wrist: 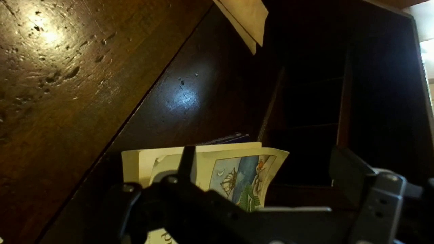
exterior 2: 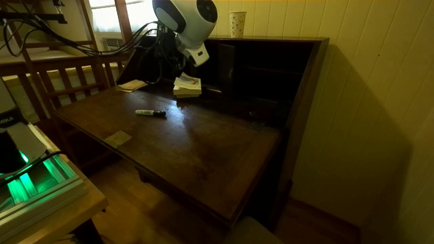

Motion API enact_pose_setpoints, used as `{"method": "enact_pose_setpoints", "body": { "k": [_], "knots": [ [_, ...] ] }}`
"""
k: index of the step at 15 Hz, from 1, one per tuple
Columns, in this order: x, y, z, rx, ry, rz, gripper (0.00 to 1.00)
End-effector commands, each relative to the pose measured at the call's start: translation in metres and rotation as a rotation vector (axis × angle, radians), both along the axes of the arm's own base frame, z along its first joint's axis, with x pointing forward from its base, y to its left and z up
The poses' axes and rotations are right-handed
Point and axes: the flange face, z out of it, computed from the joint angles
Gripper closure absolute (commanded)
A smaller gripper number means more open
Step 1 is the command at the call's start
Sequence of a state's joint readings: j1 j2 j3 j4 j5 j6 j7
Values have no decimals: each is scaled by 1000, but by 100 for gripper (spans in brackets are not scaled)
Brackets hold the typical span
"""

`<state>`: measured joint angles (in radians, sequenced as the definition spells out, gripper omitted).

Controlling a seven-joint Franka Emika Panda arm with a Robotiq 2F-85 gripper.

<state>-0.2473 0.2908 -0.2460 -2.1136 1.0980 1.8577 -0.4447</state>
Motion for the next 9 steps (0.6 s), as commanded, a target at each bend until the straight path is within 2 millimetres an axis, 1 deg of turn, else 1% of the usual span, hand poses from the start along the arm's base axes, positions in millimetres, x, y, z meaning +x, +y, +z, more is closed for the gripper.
{"method": "enact_pose_setpoints", "body": {
  "k": [1,5,9],
  "knots": [
    [7,-3,32,-64,6,28,0],
    [23,-6,65,-197,-24,66,0],
    [45,-7,78,-419,-41,132,0]
  ]
}}
